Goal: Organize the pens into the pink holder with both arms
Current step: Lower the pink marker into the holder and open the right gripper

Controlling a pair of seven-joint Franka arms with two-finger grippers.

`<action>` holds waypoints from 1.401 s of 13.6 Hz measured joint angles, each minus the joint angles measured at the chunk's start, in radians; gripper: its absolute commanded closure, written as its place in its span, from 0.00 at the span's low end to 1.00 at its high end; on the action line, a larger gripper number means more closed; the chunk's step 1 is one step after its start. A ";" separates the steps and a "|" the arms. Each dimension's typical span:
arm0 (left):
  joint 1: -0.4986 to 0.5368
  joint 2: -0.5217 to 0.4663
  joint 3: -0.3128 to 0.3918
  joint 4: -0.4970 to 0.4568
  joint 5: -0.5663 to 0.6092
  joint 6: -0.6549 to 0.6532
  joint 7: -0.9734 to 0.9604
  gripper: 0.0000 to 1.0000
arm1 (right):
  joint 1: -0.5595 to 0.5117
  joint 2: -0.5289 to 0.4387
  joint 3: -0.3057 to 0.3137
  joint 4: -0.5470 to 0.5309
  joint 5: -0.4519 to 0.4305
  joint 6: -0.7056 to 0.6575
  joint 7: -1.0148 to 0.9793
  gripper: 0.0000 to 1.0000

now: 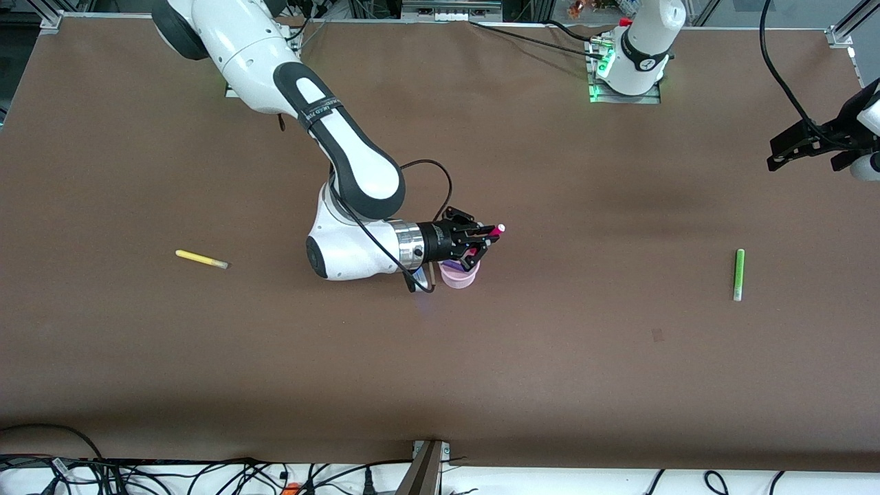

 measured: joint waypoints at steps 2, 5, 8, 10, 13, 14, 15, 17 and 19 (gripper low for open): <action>0.000 0.000 0.000 0.000 0.000 0.000 0.000 0.00 | 0.002 0.013 0.000 0.003 0.000 0.023 -0.025 1.00; 0.000 0.000 0.000 0.000 0.000 0.000 0.000 0.00 | 0.006 0.040 0.000 0.005 0.000 0.034 -0.061 1.00; 0.000 0.000 0.000 0.001 0.000 0.000 0.000 0.00 | 0.007 0.060 -0.001 0.005 0.000 0.039 -0.084 1.00; 0.000 0.000 0.000 0.001 0.000 0.000 0.000 0.00 | 0.006 0.061 -0.004 0.007 0.000 0.040 -0.093 1.00; -0.001 0.000 -0.002 0.001 0.000 0.000 0.000 0.00 | -0.001 0.063 -0.009 0.008 0.000 0.039 -0.113 1.00; -0.002 0.000 -0.002 0.001 0.000 0.000 0.000 0.00 | -0.006 0.065 -0.011 0.008 0.000 0.039 -0.118 1.00; -0.002 0.000 -0.003 0.001 0.000 0.000 0.000 0.00 | -0.011 0.066 -0.011 0.008 0.000 0.038 -0.122 1.00; -0.003 0.000 -0.014 0.001 0.000 0.000 0.000 0.00 | -0.018 0.067 -0.011 0.008 0.000 0.038 -0.126 1.00; -0.003 0.000 -0.021 0.002 0.000 0.000 0.000 0.00 | -0.021 0.068 -0.011 0.008 0.000 0.038 -0.126 1.00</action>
